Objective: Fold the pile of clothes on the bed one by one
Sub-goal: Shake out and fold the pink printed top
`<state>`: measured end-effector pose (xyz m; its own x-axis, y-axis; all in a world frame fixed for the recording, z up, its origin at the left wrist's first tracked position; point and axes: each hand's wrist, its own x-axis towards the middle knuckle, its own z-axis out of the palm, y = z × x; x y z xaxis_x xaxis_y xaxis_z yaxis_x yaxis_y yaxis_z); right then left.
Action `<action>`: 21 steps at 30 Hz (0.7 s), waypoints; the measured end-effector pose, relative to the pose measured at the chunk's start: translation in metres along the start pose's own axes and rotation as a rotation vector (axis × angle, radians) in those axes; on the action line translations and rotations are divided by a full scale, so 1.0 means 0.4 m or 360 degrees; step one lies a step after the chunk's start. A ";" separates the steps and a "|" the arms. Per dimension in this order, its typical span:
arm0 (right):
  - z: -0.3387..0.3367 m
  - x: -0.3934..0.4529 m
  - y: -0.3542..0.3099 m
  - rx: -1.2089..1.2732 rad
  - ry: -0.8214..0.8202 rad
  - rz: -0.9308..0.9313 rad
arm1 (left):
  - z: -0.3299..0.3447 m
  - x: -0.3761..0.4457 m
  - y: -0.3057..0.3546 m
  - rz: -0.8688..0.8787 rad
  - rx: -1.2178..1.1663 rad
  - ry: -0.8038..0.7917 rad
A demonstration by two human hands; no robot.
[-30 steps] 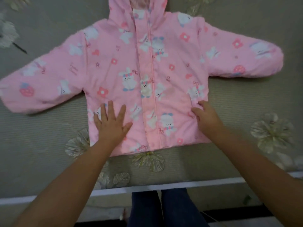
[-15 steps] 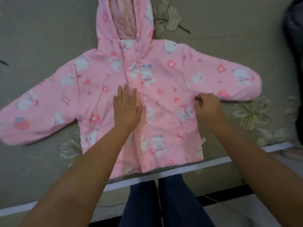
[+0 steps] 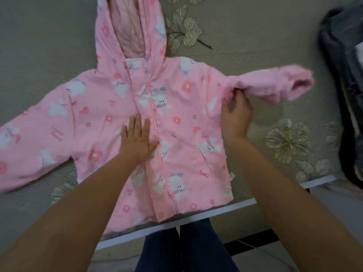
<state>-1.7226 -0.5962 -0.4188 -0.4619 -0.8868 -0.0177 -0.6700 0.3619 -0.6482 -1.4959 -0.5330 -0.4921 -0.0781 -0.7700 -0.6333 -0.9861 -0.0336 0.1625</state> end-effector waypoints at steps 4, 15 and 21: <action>0.078 -0.142 -0.078 -0.0312 -0.0486 -0.1120 | -0.070 -0.055 -0.068 0.0377 -0.0167 0.0180; 0.190 -0.237 -0.009 -0.0903 -0.1251 -0.1234 | -0.005 -0.207 -0.342 -0.1816 -0.2428 0.1395; 0.189 -0.238 -0.026 -0.1080 -0.1354 -0.1200 | -0.110 -0.184 -0.338 -0.1413 -0.2304 0.2015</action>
<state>-1.6278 -0.5372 -0.4680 0.4889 -0.7450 -0.4538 -0.8710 -0.4455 -0.2069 -1.3503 -0.4998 -0.4341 0.9615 -0.1610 -0.2226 0.1393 -0.4126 0.9002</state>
